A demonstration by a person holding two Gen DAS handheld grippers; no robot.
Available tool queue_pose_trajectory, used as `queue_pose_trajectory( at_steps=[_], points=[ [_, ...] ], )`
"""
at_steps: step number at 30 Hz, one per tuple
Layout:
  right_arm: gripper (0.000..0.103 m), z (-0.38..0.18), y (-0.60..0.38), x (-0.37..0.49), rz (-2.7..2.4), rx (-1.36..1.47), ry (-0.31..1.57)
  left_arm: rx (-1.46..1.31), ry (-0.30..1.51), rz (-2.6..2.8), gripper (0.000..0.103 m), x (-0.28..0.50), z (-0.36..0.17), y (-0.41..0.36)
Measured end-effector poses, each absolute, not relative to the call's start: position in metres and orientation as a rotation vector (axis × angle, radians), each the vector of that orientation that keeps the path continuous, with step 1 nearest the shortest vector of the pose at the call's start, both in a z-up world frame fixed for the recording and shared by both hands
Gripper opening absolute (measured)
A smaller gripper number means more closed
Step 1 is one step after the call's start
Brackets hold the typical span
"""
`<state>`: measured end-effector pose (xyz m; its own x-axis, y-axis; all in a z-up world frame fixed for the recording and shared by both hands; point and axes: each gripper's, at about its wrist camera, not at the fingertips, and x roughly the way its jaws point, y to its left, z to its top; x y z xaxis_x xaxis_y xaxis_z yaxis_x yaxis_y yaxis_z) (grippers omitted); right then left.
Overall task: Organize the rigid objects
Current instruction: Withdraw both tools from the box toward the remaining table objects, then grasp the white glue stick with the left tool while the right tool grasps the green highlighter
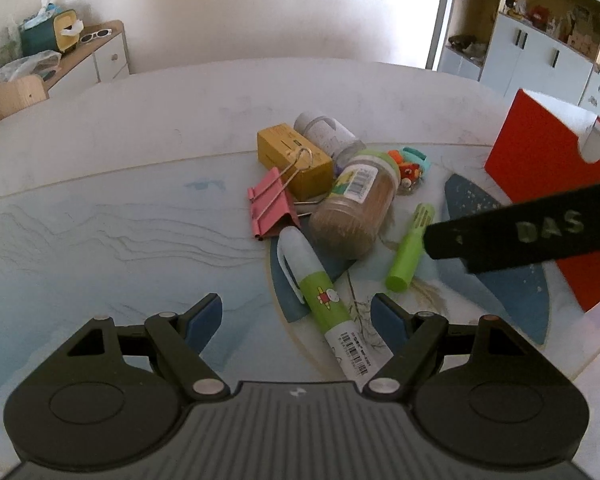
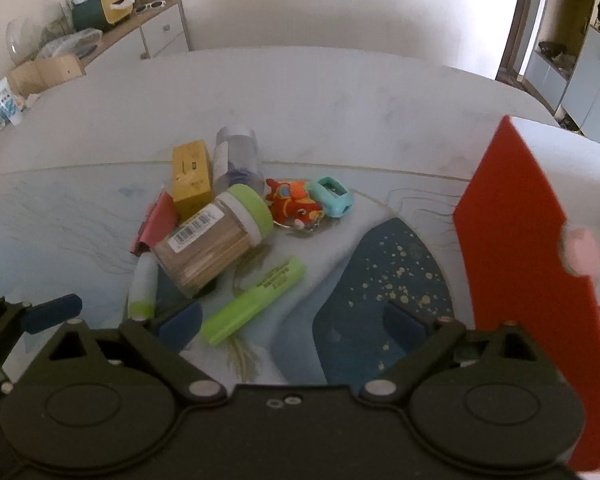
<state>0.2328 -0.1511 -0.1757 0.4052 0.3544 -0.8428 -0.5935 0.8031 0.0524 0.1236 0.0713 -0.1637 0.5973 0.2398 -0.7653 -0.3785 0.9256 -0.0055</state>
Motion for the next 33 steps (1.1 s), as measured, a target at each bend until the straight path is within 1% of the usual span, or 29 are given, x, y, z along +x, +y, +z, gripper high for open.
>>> queue_pose_trajectory(
  at_steps=[2,7,13,17,19,21,22,25,27,28,30,31,33],
  points=[
    [0.096,-0.179,-0.145,0.234,0.608,-0.282,0.990,-0.161,0.859,0.366,0.081,0.125,-0.167,0.070],
    [0.090,-0.188,-0.134,0.236,0.601,-0.299,1.005,-0.141,0.858,0.373,0.081,0.127,-0.173,0.067],
    [0.079,-0.198,-0.129,0.240,0.579,-0.306,1.028,-0.121,0.848,0.388,0.081,0.131,-0.178,0.066],
    [0.070,-0.199,-0.130,0.241,0.561,-0.303,1.024,-0.118,0.841,0.389,0.081,0.133,-0.179,0.066],
    [0.064,-0.198,-0.130,0.240,0.556,-0.296,1.019,-0.129,0.839,0.383,0.076,0.134,-0.179,0.065],
    [0.057,-0.198,-0.131,0.239,0.550,-0.301,1.011,-0.132,0.835,0.377,0.067,0.134,-0.178,0.064],
    [0.056,-0.197,-0.131,0.238,0.548,-0.306,1.007,-0.129,0.835,0.375,0.065,0.134,-0.177,0.063],
    [0.047,-0.197,-0.132,0.237,0.550,-0.308,0.999,-0.128,0.835,0.370,0.057,0.135,-0.176,0.063],
    [0.037,-0.198,-0.132,0.237,0.547,-0.310,0.995,-0.132,0.835,0.377,0.047,0.134,-0.175,0.064],
    [0.034,-0.198,-0.132,0.236,0.547,-0.312,0.992,-0.135,0.835,0.378,0.045,0.134,-0.175,0.064],
    [0.027,-0.200,-0.131,0.236,0.546,-0.323,0.983,-0.143,0.840,0.386,0.036,0.134,-0.173,0.065],
    [0.025,-0.201,-0.131,0.237,0.546,-0.327,0.981,-0.150,0.843,0.390,0.034,0.134,-0.173,0.066],
    [0.016,-0.201,-0.132,0.236,0.547,-0.324,0.981,-0.163,0.851,0.391,0.029,0.134,-0.171,0.069]
  ],
)
